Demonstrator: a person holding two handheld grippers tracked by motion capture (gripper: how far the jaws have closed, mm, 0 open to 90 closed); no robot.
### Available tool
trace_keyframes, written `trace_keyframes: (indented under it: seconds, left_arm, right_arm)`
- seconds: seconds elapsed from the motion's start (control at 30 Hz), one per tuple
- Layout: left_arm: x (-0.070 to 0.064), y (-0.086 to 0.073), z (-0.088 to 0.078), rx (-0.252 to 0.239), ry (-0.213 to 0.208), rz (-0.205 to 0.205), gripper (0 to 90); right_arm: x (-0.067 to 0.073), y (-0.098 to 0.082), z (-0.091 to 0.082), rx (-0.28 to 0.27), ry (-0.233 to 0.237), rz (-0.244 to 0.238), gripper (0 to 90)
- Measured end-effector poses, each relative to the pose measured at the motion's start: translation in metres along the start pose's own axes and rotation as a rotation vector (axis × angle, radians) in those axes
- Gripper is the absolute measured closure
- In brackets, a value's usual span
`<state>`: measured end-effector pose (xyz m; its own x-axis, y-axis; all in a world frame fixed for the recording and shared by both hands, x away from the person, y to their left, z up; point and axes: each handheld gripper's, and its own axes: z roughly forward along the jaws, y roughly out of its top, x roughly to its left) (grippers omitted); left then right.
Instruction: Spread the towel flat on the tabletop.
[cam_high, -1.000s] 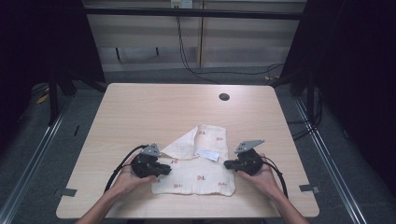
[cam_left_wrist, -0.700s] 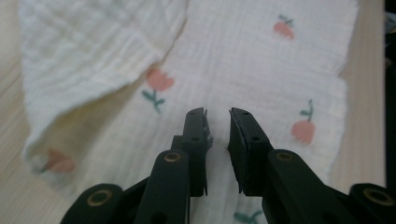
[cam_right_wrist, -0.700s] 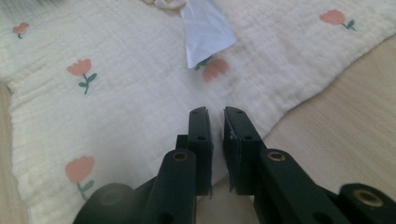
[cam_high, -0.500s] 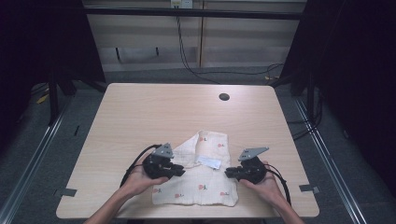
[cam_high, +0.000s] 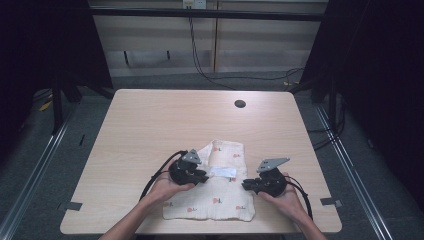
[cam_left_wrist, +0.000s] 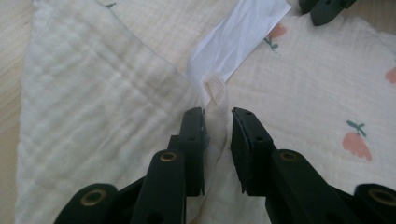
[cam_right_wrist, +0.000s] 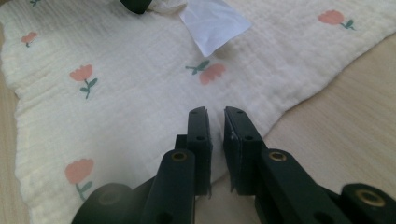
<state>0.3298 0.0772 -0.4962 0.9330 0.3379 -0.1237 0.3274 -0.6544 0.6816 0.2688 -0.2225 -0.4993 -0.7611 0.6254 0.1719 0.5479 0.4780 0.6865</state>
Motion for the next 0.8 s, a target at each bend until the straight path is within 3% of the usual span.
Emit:
trace_keyframes:
  seconds: [0.03, 0.13, 0.27, 0.3, 0.37, 0.5, 0.57, 0.7, 0.8]
  left_arm:
    - [-0.002, 0.001, 0.001, 0.005, 0.022, 0.045, 74.8]
    - [-0.003, 0.003, 0.004, 0.0, 0.036, 0.028, 80.0]
    - [0.002, 0.005, 0.003, 0.01, 0.008, 0.025, 87.2]
    - [0.002, 0.005, 0.003, -0.009, 0.006, -0.003, 87.5]
    - [0.005, 0.008, -0.003, -0.027, -0.028, -0.018, 87.5]
    - [0.009, 0.012, -0.023, -0.099, -0.022, -0.044, 87.5]
    - [0.016, 0.013, -0.037, -0.139, -0.009, -0.059, 87.6]
    - [0.037, 0.009, -0.066, -0.224, 0.034, -0.129, 87.5]
    - [0.055, 0.002, -0.074, -0.27, 0.063, -0.192, 87.1]
  right_arm:
    - [0.0, 0.0, 0.0, 0.001, 0.0, -0.001, 80.4]
    - [0.0, 0.0, 0.0, 0.001, -0.001, 0.007, 80.4]
    - [0.001, 0.0, 0.0, 0.003, -0.004, 0.003, 80.3]
    - [0.001, 0.0, 0.0, 0.003, -0.004, 0.001, 80.2]
    - [0.001, 0.0, 0.0, 0.005, -0.003, 0.001, 79.8]
    - [0.004, 0.0, -0.001, 0.008, -0.015, -0.004, 77.2]
    - [0.005, 0.0, -0.002, 0.009, -0.018, -0.004, 76.6]
    - [0.004, 0.0, -0.002, 0.005, -0.019, -0.003, 75.6]
    - [0.004, 0.002, -0.003, 0.006, -0.021, -0.001, 75.6]
